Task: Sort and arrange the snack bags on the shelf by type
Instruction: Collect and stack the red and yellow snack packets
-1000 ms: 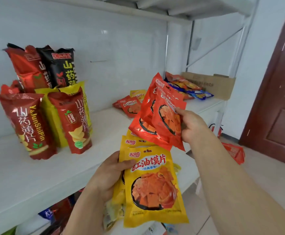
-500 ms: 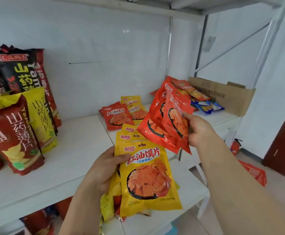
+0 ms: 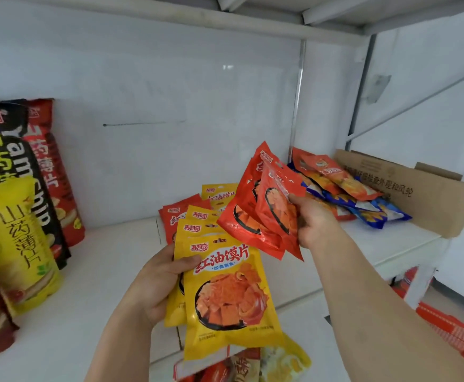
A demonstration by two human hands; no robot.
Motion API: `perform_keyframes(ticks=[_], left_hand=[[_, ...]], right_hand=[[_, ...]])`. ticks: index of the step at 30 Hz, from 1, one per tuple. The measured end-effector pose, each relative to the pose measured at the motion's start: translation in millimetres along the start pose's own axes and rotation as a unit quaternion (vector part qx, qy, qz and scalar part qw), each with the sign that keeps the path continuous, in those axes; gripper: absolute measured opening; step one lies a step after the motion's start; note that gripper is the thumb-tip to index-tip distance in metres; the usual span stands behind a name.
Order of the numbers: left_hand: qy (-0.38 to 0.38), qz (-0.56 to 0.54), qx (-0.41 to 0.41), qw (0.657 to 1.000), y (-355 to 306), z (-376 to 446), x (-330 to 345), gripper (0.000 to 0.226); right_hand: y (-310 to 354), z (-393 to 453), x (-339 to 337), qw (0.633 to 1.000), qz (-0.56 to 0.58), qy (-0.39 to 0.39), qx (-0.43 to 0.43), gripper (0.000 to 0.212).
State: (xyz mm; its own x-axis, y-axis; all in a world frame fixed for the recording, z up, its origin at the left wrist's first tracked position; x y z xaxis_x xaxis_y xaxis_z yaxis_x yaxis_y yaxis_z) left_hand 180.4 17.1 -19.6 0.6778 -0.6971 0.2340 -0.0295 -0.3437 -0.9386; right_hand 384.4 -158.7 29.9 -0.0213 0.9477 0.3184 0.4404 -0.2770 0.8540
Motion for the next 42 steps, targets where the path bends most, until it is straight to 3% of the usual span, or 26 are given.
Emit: perform_keyframes(ticks=[17,23,29,31,35,37,39,42], left_hand=[[-0.155,0.001,0.017,0.988,-19,71,-26,0.034],[-0.251,0.013,0.037,0.967,-20,72,-50,0.032],[-0.29,-0.005,0.042,0.956,-24,69,-54,0.031],[-0.291,-0.008,0.045,0.956,-28,72,-46,0.03],[-0.302,-0.025,0.055,0.951,-39,82,-35,0.026],[-0.31,-0.031,0.058,0.948,-43,91,-32,0.027],[-0.315,-0.035,0.061,0.946,-45,101,-28,0.028],[-0.319,-0.033,0.071,0.945,-44,116,-17,0.024]], right_hand=[[-13,123,95,0.994,-0.079,0.071,0.036,0.015],[-26,169,117,0.992,-0.105,0.062,0.029,0.013],[-31,188,130,0.991,-0.118,0.061,0.01,0.004],[-23,190,132,0.991,-0.123,0.054,-0.026,0.008],[8,185,130,0.971,-0.156,0.023,-0.18,0.023],[18,174,130,0.956,-0.181,0.037,-0.229,0.018],[26,158,127,0.924,-0.25,0.049,-0.285,0.01],[35,138,119,0.861,-0.336,0.031,-0.38,0.026]])
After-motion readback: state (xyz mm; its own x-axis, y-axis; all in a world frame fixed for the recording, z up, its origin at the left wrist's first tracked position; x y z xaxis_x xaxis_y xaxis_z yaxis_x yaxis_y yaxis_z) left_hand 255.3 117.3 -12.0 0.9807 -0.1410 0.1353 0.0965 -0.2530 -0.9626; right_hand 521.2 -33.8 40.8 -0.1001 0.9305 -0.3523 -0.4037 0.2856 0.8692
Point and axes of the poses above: each hand's wrist, its own z-axis towards the middle knuckle, its own x-axis out of the palm, y = z × x, the point moved 10 cm from there along z, towards the middle knuckle, and after that the axes turned 15 degrees about -y, right-handed, at the moved point
